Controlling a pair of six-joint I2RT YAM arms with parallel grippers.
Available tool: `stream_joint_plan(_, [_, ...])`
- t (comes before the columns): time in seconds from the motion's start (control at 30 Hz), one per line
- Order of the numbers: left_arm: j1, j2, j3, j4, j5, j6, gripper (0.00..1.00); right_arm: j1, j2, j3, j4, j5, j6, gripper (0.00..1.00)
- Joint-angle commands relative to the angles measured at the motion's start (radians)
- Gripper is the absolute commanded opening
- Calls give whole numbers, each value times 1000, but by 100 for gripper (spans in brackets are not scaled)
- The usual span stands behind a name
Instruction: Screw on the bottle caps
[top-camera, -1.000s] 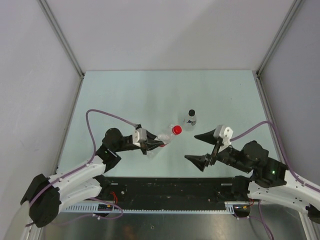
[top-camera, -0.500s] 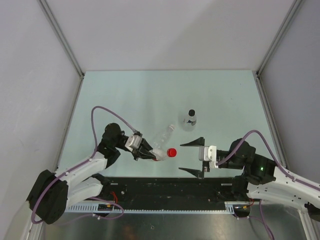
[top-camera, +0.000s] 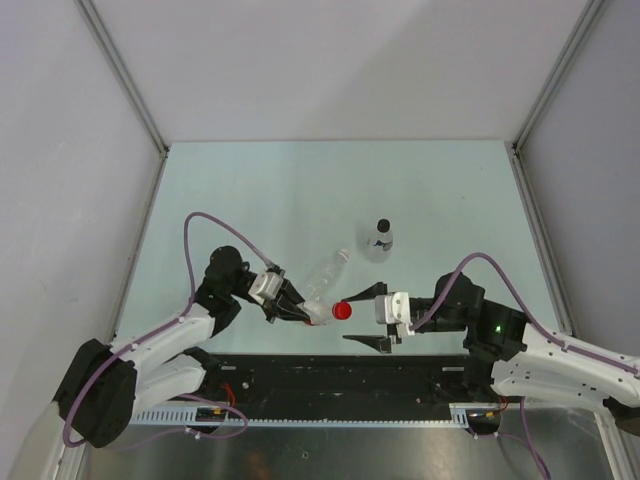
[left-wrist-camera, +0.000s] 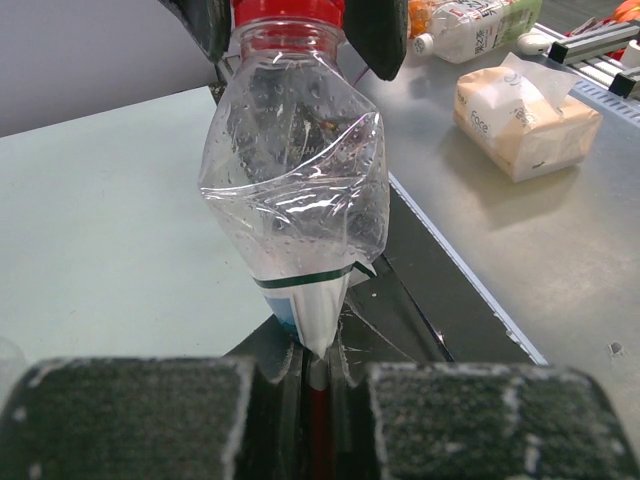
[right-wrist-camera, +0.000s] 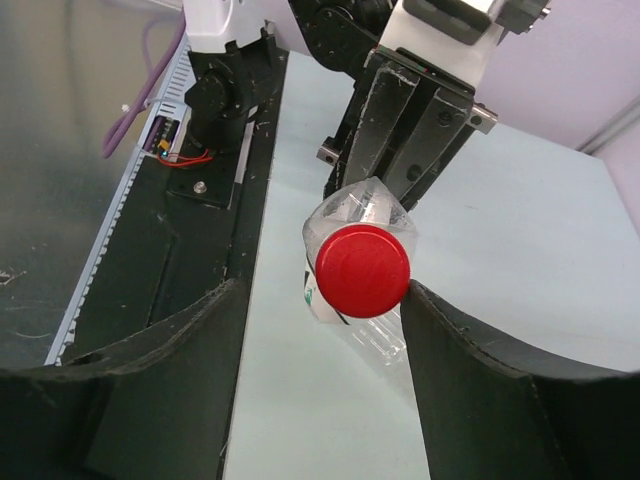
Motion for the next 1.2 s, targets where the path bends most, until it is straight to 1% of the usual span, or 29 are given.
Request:
stream_joint_plan(0.0, [-2, 3, 42, 12, 24, -8, 0, 1, 5, 41, 66, -40, 2, 67])
stream_joint_plan(0.3, [-1, 14, 45, 12, 29, -7, 0, 2, 7, 41, 142, 3, 15, 66])
stream_joint_plan(0.37, [-1, 13, 46, 12, 32, -7, 0, 2, 10, 41, 145, -1, 13, 65])
stream_joint_plan(0.53, [-2, 10, 44, 11, 33, -3, 0, 2, 17, 41, 127, 4, 17, 51])
stream_joint_plan(0.67, [-1, 12, 46, 11, 27, -2, 0, 2, 28, 41, 127, 27, 29, 30])
stream_joint_plan(0.73, [-2, 10, 46, 11, 13, -3, 0, 2, 36, 41, 132, 34, 50, 23])
stream_joint_plan(0.83, [-2, -16, 46, 11, -70, -31, 0, 2, 52, 41, 138, 88, 105, 12])
stream_joint_plan(0.9, [-7, -63, 40, 11, -149, -55, 0, 2, 62, 41, 142, 179, 174, 4])
stream_joint_plan(0.93, [-13, -93, 35, 11, -207, -69, 0, 1, 66, 41, 143, 234, 216, 2])
stream_joint_plan(1.03, [-58, -193, 9, 11, -392, -70, 0, 6, 80, 41, 150, 448, 393, 0])
stream_joint_plan(1.1, [-108, -239, -10, 9, -515, -39, 0, 8, 97, 41, 148, 609, 635, 0])
stream_joint_plan(1.17, [-175, -248, -16, 9, -639, 3, 0, 10, 116, 41, 120, 792, 903, 0])
